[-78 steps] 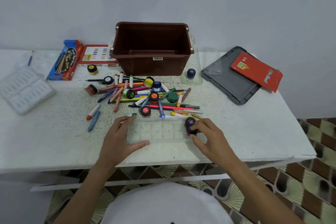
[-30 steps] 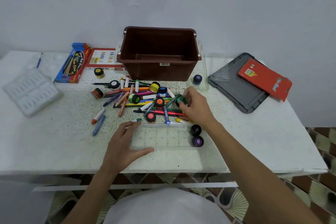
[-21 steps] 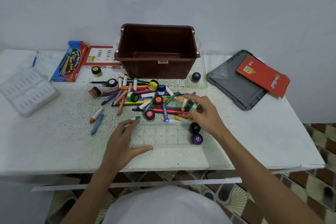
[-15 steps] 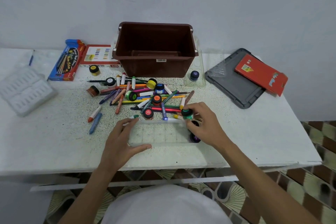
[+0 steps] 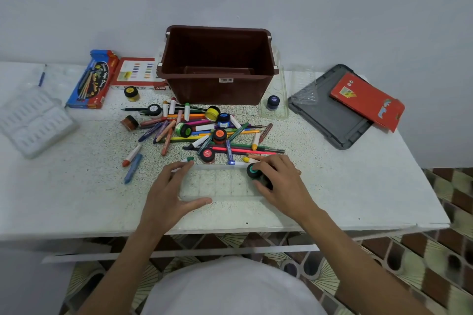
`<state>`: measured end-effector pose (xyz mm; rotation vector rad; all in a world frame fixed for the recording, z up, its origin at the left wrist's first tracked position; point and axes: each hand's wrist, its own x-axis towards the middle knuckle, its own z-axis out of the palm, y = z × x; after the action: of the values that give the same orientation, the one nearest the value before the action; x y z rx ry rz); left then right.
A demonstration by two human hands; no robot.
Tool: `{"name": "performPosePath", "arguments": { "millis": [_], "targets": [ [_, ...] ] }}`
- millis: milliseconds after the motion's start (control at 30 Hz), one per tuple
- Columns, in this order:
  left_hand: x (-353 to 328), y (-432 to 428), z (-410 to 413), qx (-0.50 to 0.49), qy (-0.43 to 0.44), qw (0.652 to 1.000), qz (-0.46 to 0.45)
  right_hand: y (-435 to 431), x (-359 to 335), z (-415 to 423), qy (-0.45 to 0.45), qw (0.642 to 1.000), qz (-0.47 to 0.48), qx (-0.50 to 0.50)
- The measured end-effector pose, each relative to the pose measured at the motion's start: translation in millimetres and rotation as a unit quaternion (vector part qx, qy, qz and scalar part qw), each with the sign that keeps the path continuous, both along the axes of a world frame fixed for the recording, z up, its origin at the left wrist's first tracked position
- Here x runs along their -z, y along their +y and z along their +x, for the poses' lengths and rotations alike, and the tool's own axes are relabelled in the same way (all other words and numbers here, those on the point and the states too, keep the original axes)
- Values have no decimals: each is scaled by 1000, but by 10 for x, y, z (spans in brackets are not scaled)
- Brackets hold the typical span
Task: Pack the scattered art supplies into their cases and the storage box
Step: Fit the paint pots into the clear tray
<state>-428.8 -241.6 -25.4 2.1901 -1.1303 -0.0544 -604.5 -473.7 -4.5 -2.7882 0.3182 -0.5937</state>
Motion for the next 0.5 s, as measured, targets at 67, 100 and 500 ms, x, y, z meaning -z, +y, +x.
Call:
{"name": "performPosePath", "arguments": {
  "millis": [67,100,500],
  "targets": [
    [8,3,3,-2,1,1000,4,-9,27,10,-3,1000,9,8],
    [10,3,2,-3,1,1000,6,-14,32,9,-1,1000,12,10],
    [0,1,4,-3,0,1000,3,-33,-49,57,11,998,57,7]
  ]
}}
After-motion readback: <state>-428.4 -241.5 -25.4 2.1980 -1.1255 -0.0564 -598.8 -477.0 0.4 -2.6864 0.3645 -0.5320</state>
